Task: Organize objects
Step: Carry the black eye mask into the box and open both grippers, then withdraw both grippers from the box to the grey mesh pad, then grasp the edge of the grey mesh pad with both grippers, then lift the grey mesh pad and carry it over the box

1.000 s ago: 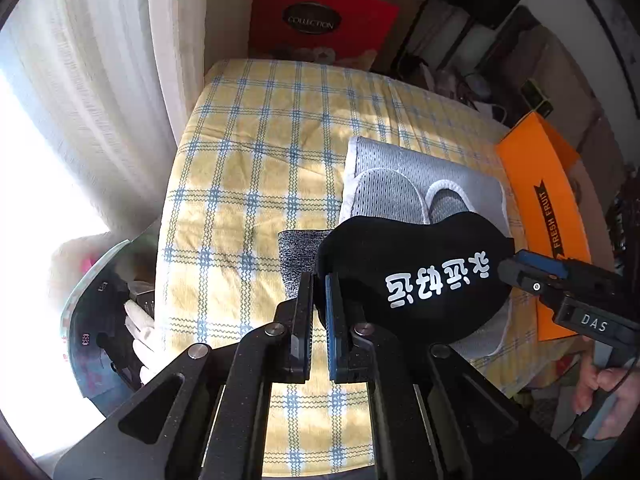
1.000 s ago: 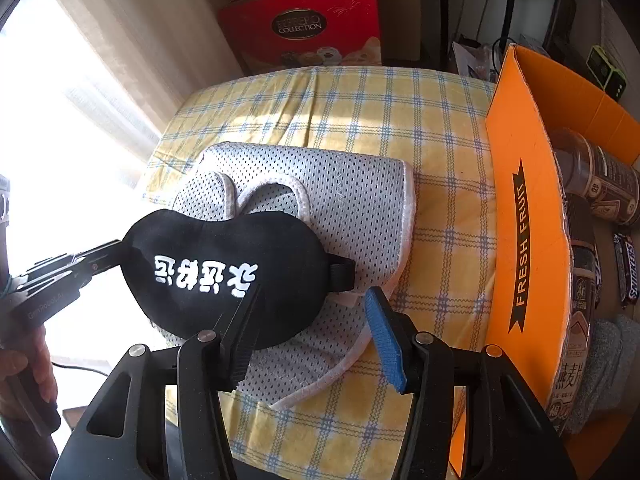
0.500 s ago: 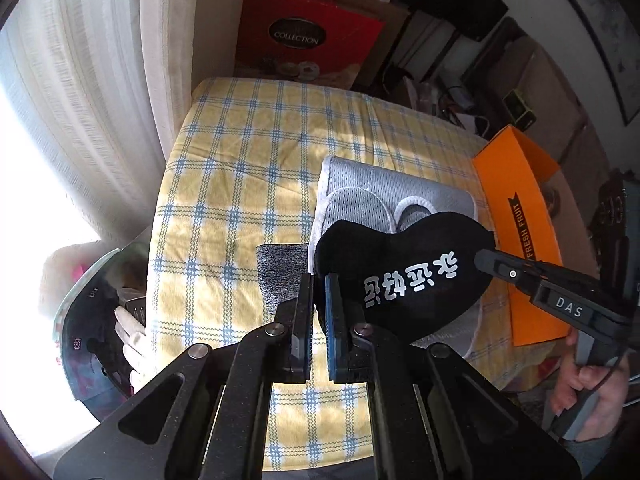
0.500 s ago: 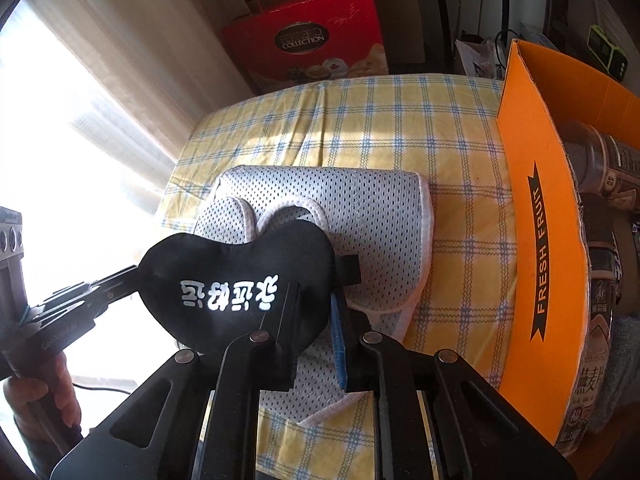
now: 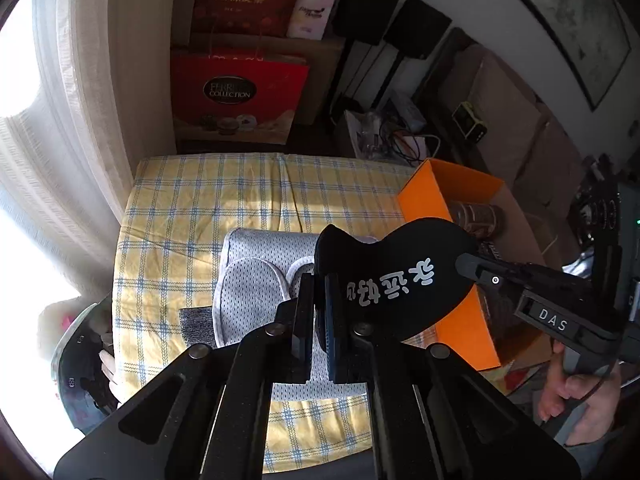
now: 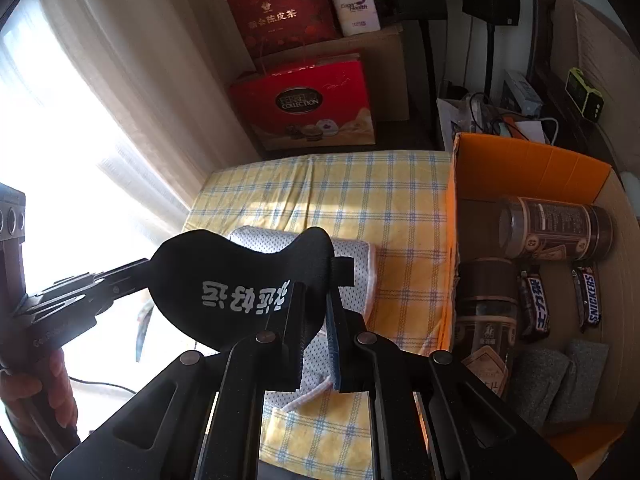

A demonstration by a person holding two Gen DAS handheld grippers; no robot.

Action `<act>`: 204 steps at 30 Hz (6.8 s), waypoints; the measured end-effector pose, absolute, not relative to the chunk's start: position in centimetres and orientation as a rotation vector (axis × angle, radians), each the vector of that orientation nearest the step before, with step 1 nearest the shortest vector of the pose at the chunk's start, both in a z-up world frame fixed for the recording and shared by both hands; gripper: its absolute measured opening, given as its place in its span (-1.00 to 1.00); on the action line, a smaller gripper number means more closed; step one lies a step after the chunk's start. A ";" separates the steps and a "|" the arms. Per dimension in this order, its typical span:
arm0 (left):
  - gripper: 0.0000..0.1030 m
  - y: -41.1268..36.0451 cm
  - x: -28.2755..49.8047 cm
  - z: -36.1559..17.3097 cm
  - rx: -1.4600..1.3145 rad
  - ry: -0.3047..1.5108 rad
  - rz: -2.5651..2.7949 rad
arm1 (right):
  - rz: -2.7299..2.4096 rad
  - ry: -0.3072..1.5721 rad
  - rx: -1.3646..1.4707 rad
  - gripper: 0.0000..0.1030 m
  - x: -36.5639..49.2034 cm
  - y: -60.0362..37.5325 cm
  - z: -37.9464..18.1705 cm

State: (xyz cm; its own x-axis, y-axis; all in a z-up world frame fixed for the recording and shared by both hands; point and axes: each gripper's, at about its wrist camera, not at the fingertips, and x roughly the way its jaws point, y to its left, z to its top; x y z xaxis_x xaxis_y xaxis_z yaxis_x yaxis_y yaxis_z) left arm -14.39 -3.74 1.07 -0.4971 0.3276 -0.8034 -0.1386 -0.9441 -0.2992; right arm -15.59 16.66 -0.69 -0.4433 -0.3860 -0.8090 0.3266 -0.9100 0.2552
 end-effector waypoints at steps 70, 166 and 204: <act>0.84 16.9 -16.4 1.5 -1.359 0.027 2.382 | -2.731 0.114 1.424 0.53 -16.9 36.4 1.5; 0.22 -8.1 -17.4 -12.4 -1.711 -0.434 2.349 | -2.375 -0.069 1.562 0.67 -17.2 12.5 -12.8; -0.48 -3.0 -15.6 6.3 -1.239 -0.530 2.405 | -2.584 0.100 1.159 -0.15 -15.6 15.6 6.5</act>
State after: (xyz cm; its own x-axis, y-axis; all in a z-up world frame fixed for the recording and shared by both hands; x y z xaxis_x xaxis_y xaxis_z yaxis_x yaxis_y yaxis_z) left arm -15.60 -3.02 6.30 -0.5375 0.4944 -0.6831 -0.1612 -0.8554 -0.4922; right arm -15.60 15.65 6.53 -0.6266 -0.2479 -0.7388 0.3041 -0.9507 0.0611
